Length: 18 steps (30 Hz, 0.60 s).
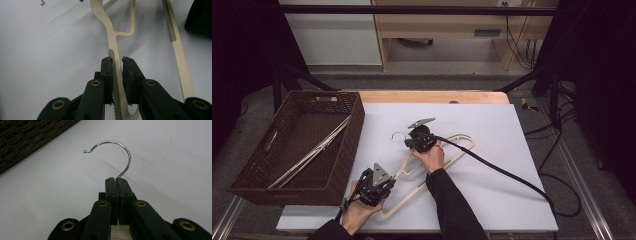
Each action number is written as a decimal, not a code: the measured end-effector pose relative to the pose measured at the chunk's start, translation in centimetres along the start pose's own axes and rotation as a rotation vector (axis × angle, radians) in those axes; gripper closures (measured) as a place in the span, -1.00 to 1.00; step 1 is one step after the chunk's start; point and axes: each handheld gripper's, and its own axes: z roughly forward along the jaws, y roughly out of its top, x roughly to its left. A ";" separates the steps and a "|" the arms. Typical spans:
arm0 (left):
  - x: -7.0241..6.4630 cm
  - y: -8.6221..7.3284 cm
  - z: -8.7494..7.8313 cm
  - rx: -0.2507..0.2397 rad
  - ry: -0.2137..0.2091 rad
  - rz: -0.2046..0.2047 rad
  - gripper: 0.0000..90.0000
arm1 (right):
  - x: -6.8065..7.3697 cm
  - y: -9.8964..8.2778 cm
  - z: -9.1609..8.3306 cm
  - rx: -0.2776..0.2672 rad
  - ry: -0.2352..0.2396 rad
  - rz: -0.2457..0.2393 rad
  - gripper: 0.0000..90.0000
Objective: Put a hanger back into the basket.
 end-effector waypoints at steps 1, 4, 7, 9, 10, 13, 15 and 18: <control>0.1 0.0 0.1 -0.001 0.010 0.007 0.75 | 0.1 0.0 -0.2 0.001 0.000 0.012 0.98; 0.0 -0.2 0.5 0.021 -0.006 0.005 0.75 | 0.3 0.0 -0.8 -0.025 0.000 -0.016 0.98; 0.0 -0.4 0.8 0.029 -0.026 -0.012 0.73 | 0.5 0.1 -1.4 -0.047 0.001 -0.028 0.98; 0.2 -0.4 0.6 0.023 -0.043 -0.022 0.73 | 0.7 0.1 -1.7 -0.055 -0.007 -0.027 0.98; 0.3 -0.3 0.6 0.017 -0.051 -0.028 0.71 | 0.7 0.1 -1.9 -0.063 -0.004 -0.023 0.98; 0.9 0.2 0.5 -0.023 -0.077 -0.058 0.50 | 0.8 0.0 -2.4 -0.078 0.009 -0.022 0.98; 1.4 0.6 0.3 -0.049 -0.090 -0.078 0.32 | 0.8 -0.1 -2.7 -0.082 0.013 -0.035 0.98; 2.2 1.4 0.4 -0.084 -0.137 -0.120 0.08 | 0.9 -0.1 -3.3 -0.095 0.019 -0.047 0.98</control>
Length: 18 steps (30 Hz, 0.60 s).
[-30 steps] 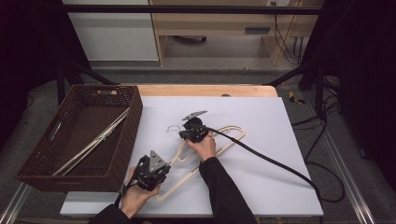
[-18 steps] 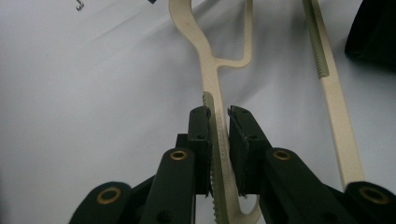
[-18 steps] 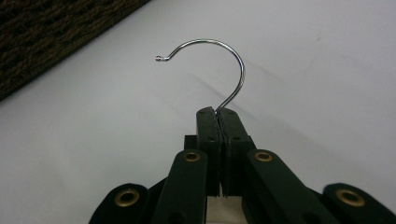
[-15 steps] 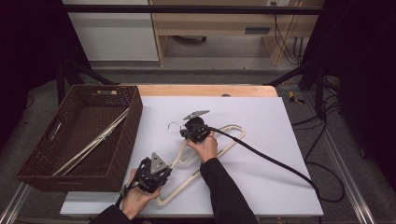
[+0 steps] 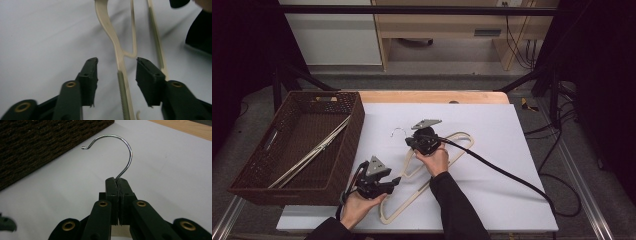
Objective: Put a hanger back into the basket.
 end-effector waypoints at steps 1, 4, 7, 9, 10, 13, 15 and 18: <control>0.3 0.3 0.1 -0.015 -0.002 -0.004 0.03 | 0.1 0.0 -0.2 -0.002 -0.003 -0.005 0.98; 0.8 1.2 1.1 -0.028 -0.036 -0.024 -0.03 | 0.4 0.2 -0.7 -0.018 0.000 -0.008 0.98; 0.9 1.9 2.4 -0.018 -0.048 -0.010 0.01 | 0.4 0.3 -1.1 -0.037 0.012 -0.019 0.98; 0.9 2.1 3.1 -0.005 -0.064 -0.028 0.11 | 0.5 0.2 -1.4 -0.042 0.018 -0.017 0.98; 1.0 2.2 3.5 0.006 -0.091 -0.043 0.18 | 0.5 0.2 -1.6 -0.046 0.019 -0.020 0.98; 0.9 2.2 4.2 0.020 -0.115 -0.045 0.36 | 0.5 0.1 -2.0 -0.059 0.025 -0.025 0.98; 0.7 2.2 4.5 0.027 -0.117 -0.043 0.44 | 0.5 0.1 -2.3 -0.065 0.027 -0.027 0.98; 0.7 2.3 4.5 0.023 -0.143 -0.055 0.64 | 0.7 0.0 -2.8 -0.072 0.029 -0.036 0.98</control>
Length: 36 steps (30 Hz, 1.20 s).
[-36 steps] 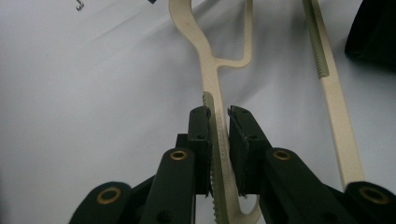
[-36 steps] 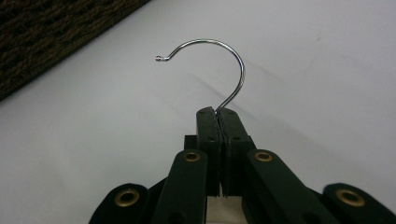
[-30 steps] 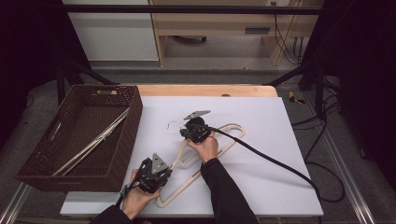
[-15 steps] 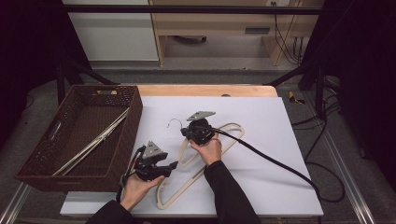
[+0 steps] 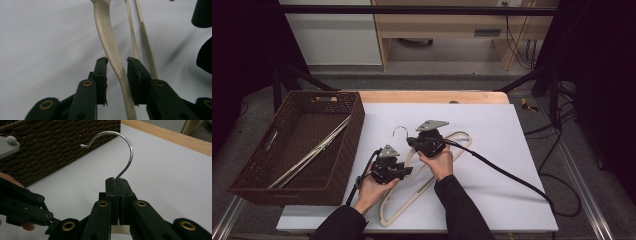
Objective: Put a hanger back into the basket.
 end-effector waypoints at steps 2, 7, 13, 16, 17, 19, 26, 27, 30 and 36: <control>-0.1 0.0 -0.1 0.001 -0.001 -0.005 0.68 | 0.1 0.0 -0.2 -0.003 0.001 0.000 0.98; -0.5 0.1 -0.4 -0.021 -0.020 -0.034 0.74 | 0.3 0.1 -1.1 -0.013 -0.003 -0.019 0.96; -1.4 0.2 -1.3 -0.072 -0.041 -0.039 0.83 | 0.6 0.4 -3.7 -0.020 0.011 -0.032 0.81; -2.1 0.3 -1.6 -0.080 -0.064 -0.034 0.87 | 0.7 0.2 -5.3 -0.029 0.009 -0.044 0.65; -2.4 0.3 -1.6 -0.080 -0.071 -0.027 0.88 | 0.8 0.1 -5.8 -0.039 0.008 -0.051 0.61; -2.9 0.5 -1.8 -0.082 -0.073 -0.009 0.90 | 0.8 0.0 -6.8 -0.051 0.012 -0.059 0.51; -4.0 0.5 -2.6 -0.084 -0.065 0.052 0.92 | 0.9 -1.3 -10.6 -0.103 0.005 -0.058 0.14; -4.0 0.5 -2.7 -0.083 -0.064 0.059 0.92 | 0.8 -1.6 -11.1 -0.112 0.002 -0.052 0.10; -4.4 0.6 -3.2 -0.087 -0.049 0.093 0.93 | 0.5 -2.5 -12.5 -0.140 -0.016 -0.037 -0.05; -4.8 0.8 -3.9 -0.102 -0.041 0.121 0.93 | -0.9 -5.1 -15.2 -0.189 -0.042 -0.001 -0.30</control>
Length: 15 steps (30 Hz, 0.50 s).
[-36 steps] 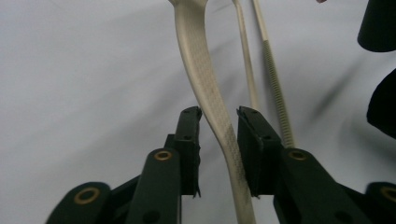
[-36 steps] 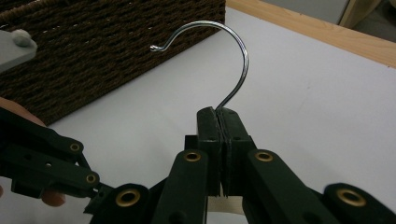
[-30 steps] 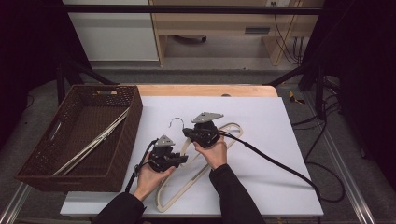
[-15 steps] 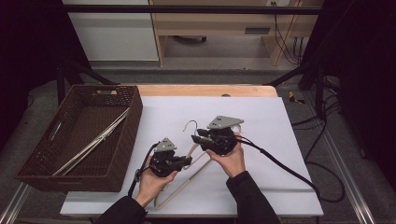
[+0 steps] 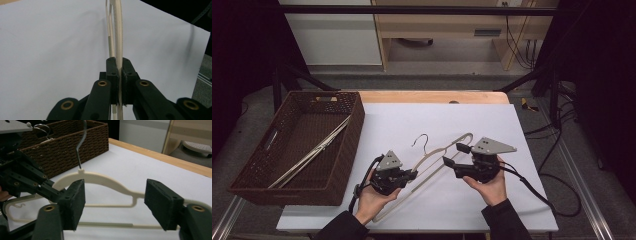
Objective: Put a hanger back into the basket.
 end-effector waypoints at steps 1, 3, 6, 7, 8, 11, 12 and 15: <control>0.0 0.0 -0.1 -0.004 0.001 0.004 0.93 | -0.2 -0.3 -0.3 -0.004 -0.004 0.003 -0.32; -0.1 0.1 -0.4 -0.004 0.009 0.013 0.93 | -0.7 -0.9 -0.9 -0.007 -0.017 0.022 -0.40; -0.1 0.2 -1.0 -0.014 0.017 0.017 0.93 | -1.2 -1.7 -1.9 -0.018 -0.041 0.024 -0.51; 0.0 0.2 -1.3 -0.019 0.016 0.024 0.93 | -1.4 -1.9 -2.2 -0.022 -0.044 0.029 -0.53; 0.1 0.3 -1.5 -0.024 0.015 0.023 0.93 | -1.5 -2.2 -2.7 -0.030 -0.051 0.028 -0.58; 0.2 0.5 -2.3 -0.034 0.019 0.029 0.93 | -2.0 -2.7 -3.8 -0.039 -0.079 0.042 -0.66; 0.2 0.6 -2.5 -0.034 0.020 0.032 0.93 | -2.3 -2.9 -4.1 -0.041 -0.088 0.046 -0.68; 0.3 0.9 -3.3 -0.039 0.023 0.045 0.93 | -3.0 -3.2 -4.7 -0.055 -0.112 0.083 -0.73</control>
